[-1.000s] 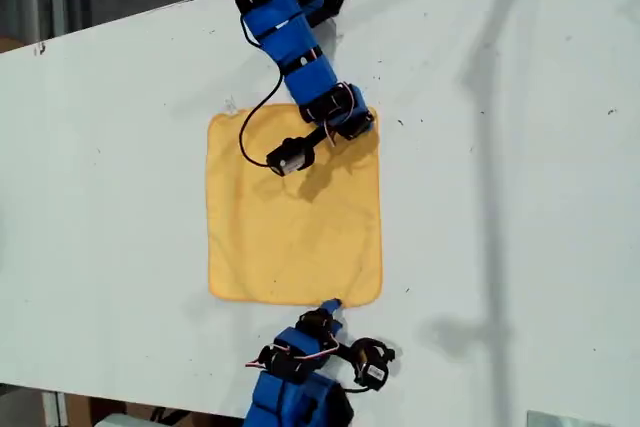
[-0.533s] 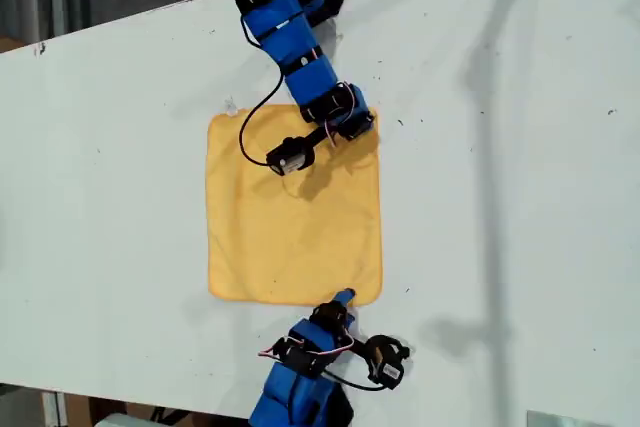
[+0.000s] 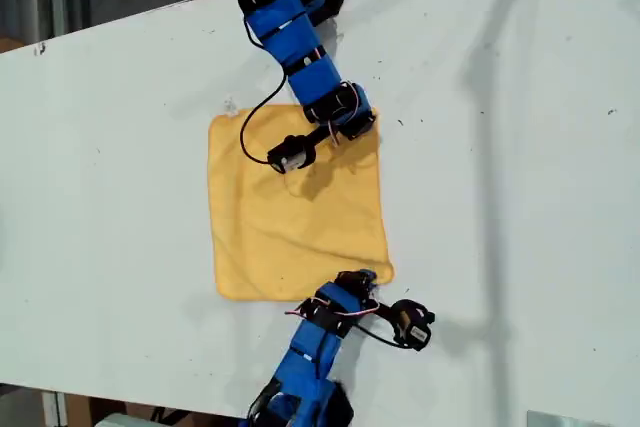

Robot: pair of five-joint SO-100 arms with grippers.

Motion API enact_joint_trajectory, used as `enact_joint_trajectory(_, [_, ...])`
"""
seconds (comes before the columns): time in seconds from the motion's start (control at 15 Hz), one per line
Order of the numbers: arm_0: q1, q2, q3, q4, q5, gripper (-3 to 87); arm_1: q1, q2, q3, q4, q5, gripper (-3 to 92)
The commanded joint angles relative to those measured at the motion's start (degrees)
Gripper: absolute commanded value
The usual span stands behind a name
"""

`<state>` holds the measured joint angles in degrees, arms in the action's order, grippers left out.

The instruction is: Grasp corners of a square towel and fold twice.

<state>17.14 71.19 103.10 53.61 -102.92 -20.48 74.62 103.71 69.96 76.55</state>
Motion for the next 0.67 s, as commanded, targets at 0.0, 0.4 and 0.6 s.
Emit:
enact_joint_trajectory(0.0, [-0.4, -7.1, -26.1, 17.8, 6.5, -0.3, -2.2, 4.1, -2.4, 2.9, 0.9, -0.1])
enact_joint_trajectory(0.4, [-3.2, -2.2, -48.4, 31.8, 20.8, -0.3, -0.4, 13.5, -19.4, 10.0, -8.7, -0.1])
enact_joint_trajectory(0.6, [-10.7, 8.3, -45.9, 35.4, 28.0, -0.3, 11.8, 25.0, -16.5, 11.2, -15.8, -0.1])
